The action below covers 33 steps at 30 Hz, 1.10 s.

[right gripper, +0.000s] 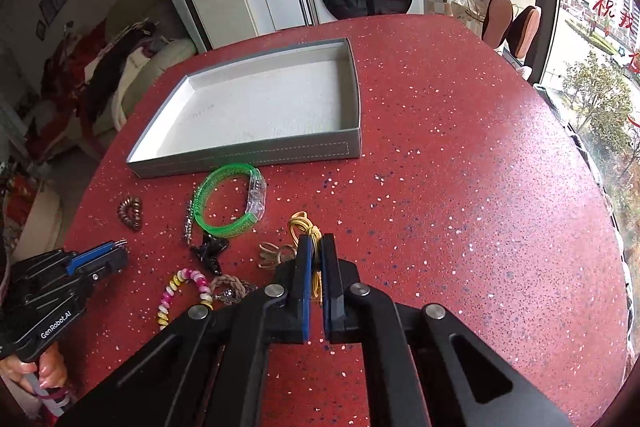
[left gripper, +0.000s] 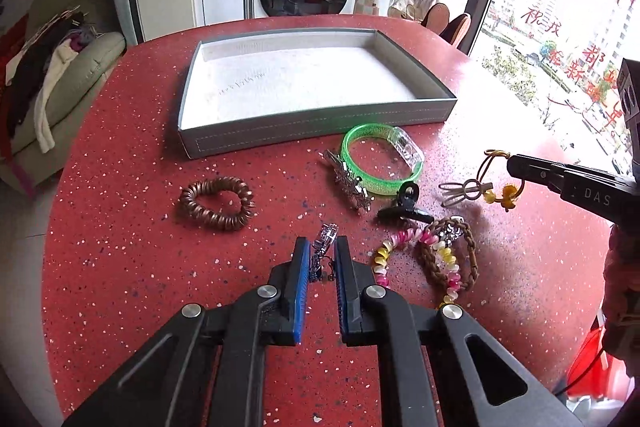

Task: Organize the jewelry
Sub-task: 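Grasp the silver pendant with the left tool while the right tool grasps the yellow hair tie, then carry both items into the white tray and open both tools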

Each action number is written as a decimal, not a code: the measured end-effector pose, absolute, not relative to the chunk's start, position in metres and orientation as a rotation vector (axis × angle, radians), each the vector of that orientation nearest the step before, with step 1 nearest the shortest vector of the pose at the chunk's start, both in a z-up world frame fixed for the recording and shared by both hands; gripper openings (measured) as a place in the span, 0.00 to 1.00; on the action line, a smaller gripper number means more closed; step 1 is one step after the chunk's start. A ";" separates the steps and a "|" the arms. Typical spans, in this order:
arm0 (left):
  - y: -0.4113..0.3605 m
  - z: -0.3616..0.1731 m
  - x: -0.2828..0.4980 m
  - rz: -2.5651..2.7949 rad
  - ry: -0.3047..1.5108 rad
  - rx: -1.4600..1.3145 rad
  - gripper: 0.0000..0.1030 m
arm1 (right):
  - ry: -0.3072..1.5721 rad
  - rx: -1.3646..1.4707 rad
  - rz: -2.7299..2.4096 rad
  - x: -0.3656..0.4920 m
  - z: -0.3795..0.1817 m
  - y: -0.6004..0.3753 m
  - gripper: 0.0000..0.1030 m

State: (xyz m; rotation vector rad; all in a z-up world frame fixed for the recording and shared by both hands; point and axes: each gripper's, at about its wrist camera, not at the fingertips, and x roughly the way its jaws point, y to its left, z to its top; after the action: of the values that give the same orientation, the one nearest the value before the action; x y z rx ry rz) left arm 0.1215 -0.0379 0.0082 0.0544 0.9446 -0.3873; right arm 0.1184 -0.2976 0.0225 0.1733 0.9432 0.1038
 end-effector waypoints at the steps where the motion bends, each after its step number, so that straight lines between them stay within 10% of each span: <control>1: -0.036 0.012 0.124 -0.389 0.940 0.044 0.30 | 0.934 0.182 0.111 0.121 0.027 -0.297 0.05; 33: -0.045 0.015 0.323 -0.241 0.980 -0.007 0.30 | 1.030 0.353 0.228 0.321 0.015 -0.279 0.05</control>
State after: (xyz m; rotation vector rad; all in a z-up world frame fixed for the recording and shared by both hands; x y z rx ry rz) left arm 0.3228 -0.0448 0.0147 -0.0069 0.9796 -0.2413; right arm 0.3212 -0.2787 0.0150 0.3528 1.0297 0.2276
